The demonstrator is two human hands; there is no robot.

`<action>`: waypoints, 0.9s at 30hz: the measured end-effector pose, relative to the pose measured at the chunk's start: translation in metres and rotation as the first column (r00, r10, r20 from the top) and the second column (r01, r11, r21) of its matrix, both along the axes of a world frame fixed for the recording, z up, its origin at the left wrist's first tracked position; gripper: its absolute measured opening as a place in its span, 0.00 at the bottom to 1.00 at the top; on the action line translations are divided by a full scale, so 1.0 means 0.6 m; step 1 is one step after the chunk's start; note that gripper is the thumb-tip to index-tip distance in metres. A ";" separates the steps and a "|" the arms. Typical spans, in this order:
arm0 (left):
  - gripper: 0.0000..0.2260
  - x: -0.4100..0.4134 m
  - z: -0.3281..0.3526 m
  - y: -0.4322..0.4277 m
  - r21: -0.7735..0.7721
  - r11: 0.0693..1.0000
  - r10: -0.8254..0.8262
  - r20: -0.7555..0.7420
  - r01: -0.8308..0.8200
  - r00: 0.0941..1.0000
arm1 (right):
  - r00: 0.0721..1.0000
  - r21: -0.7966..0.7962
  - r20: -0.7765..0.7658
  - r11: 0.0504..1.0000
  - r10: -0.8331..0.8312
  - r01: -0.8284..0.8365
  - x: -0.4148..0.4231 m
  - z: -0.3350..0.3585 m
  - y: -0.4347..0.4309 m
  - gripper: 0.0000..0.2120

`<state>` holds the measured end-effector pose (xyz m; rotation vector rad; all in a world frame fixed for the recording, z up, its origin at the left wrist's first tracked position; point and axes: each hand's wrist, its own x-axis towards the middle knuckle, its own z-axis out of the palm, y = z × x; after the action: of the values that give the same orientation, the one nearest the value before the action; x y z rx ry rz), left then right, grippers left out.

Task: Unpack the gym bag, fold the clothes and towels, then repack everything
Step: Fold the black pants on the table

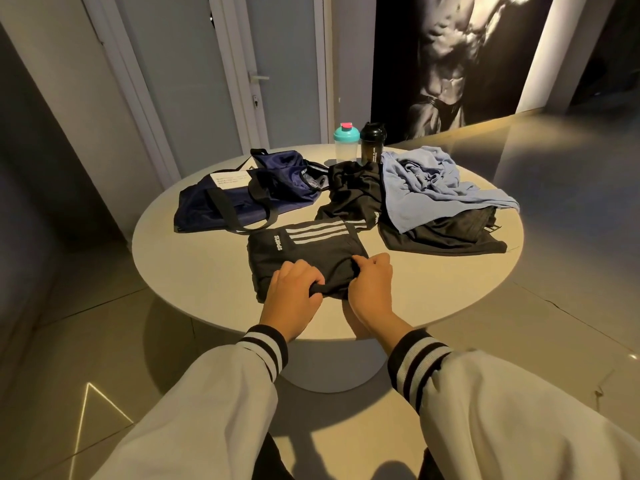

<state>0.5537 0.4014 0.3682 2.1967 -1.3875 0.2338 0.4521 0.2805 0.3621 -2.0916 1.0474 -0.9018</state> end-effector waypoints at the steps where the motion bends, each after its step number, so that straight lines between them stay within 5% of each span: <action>1: 0.04 0.001 -0.002 0.001 -0.015 1.000 0.007 -0.003 -0.007 1.000 | 0.998 0.048 0.035 0.998 -0.047 0.045 0.000 0.000 -0.002 0.14; 9: 0.13 -0.001 0.002 0.004 0.135 0.990 -0.043 -0.064 0.051 0.997 | 0.999 -0.085 0.022 0.995 0.049 -0.047 -0.009 0.003 0.011 0.18; 12: 0.14 -0.002 0.006 0.003 0.194 0.979 -0.056 -0.050 0.065 0.997 | 0.982 -0.173 -0.138 0.973 0.130 -0.153 -0.008 -0.006 0.010 0.16; 17: 0.13 0.002 0.003 0.001 0.124 0.992 -0.023 -0.098 0.035 0.995 | 0.965 -0.091 -0.201 0.978 0.169 -0.190 -0.006 -0.015 0.004 0.20; 27: 0.17 0.012 -0.005 0.005 0.123 0.957 0.253 0.096 -0.264 0.963 | 0.933 -0.131 -0.265 0.950 0.243 -0.285 -0.009 -0.006 0.010 0.20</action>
<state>0.5608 0.4046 0.3650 2.5071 -1.1832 0.3330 0.4469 0.2862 0.3583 -2.4642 0.8010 -0.6253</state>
